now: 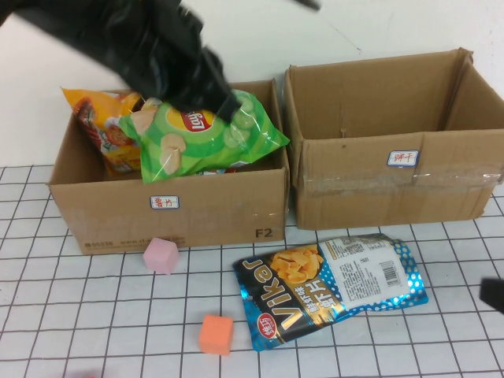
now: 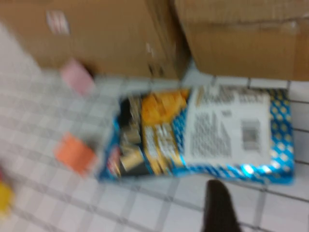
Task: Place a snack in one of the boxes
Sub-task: Pick up the potato chip
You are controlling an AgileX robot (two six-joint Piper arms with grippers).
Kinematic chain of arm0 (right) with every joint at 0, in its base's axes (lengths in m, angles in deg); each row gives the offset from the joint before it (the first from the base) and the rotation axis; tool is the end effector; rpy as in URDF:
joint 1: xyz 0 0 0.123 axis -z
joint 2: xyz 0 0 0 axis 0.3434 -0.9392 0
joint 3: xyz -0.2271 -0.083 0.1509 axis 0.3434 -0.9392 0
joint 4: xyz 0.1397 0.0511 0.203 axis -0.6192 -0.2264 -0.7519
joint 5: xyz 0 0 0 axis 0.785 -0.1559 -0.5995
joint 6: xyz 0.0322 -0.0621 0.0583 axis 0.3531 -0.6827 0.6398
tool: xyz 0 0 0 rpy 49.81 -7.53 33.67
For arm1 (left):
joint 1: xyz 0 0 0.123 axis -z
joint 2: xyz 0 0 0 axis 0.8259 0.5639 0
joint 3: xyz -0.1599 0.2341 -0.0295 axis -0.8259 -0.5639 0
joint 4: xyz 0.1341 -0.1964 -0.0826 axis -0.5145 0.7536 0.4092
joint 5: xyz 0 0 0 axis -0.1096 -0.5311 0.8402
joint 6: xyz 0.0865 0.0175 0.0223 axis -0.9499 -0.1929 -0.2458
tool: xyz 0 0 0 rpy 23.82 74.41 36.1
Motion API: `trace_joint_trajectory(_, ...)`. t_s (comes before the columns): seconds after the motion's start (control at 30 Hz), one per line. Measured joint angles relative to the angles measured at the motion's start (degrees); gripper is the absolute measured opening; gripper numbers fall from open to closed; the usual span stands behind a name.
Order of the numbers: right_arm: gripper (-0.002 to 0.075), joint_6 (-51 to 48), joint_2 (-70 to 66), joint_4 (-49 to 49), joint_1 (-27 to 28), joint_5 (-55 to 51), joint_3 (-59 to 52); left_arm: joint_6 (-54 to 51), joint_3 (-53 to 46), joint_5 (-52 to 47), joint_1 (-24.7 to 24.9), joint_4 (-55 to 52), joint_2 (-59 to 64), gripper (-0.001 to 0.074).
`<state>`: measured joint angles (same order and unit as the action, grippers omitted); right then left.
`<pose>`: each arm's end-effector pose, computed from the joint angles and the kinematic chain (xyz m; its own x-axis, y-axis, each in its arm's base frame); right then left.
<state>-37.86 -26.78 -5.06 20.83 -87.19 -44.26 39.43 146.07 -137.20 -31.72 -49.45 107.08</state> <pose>0.1599 0.0412 0.2479 -0.5552 0.0213 -0.8315 -0.3761 0.8852 0.2738 0.3133 -0.1657 0.4257 -0.4381 0.5279 -0.7275 0.7383 0.6731 0.0438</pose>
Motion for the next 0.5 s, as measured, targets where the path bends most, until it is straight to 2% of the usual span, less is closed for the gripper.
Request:
trace_joint_trajectory(0.1, 0.0429, -3.7, -4.2, -10.1, 0.0, 1.0, 0.0, 0.0, -9.3, 4.2, 0.0, 1.0, -5.9, 0.0)
trace_joint_trajectory(0.27, 0.045, -15.2, -12.8, -24.2, 0.0, 1.7, 0.0, 0.0, -27.3, 13.3, 0.0, 2.4, -17.5, 0.0)
trace_joint_trajectory(0.5, 0.0452, -24.0, -27.7, -26.6, 0.0, -2.9, 3.0, 0.0, -47.4, 22.4, 0.0, 5.6, -29.4, -0.0001)
